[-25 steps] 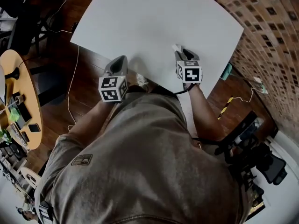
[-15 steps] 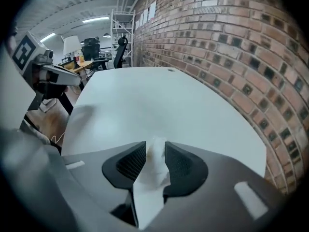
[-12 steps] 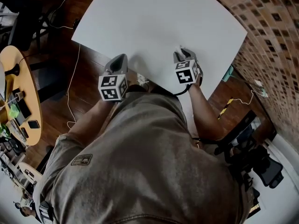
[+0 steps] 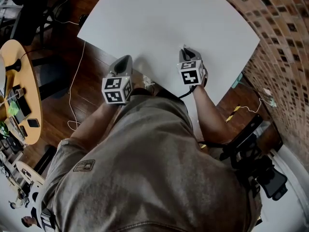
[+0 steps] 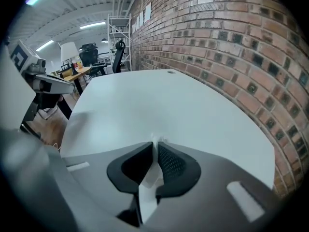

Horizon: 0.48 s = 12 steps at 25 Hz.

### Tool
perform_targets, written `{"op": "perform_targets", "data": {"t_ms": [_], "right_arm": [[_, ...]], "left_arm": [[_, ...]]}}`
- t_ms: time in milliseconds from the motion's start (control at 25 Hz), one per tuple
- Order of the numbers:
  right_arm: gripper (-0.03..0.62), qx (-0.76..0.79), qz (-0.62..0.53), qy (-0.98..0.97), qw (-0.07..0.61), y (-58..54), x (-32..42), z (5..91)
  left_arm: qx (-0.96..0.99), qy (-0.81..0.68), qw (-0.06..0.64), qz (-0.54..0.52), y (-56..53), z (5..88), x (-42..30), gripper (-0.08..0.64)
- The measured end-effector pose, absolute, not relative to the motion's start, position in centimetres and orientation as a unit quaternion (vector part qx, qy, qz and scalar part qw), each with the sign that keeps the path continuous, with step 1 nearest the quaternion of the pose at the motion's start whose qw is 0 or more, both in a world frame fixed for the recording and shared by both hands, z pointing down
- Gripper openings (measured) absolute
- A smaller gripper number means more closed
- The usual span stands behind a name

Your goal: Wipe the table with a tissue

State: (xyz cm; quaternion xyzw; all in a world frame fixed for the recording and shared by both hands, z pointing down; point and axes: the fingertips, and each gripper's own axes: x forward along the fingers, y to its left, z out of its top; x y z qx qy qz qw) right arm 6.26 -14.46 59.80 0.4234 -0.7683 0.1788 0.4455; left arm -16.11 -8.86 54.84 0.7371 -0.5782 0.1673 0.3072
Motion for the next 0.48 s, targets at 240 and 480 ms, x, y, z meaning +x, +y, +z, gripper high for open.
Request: {"op": "perform_targets", "data": {"t_ms": [240, 480], "right_arm": [[0.051, 0.398, 0.188, -0.793, 0.42, -15.4, 2.2, 59.8], [0.049, 0.354, 0.188, -0.819, 0.411, -14.6, -3.0, 59.7]], "left_arm": [[0.718, -0.598, 0.313, 0.17, -7.9, 55.1, -18.4, 0.002], [0.705, -0.612, 0.315, 0.171, -7.0, 55.1, -20.2, 0.002]]}}
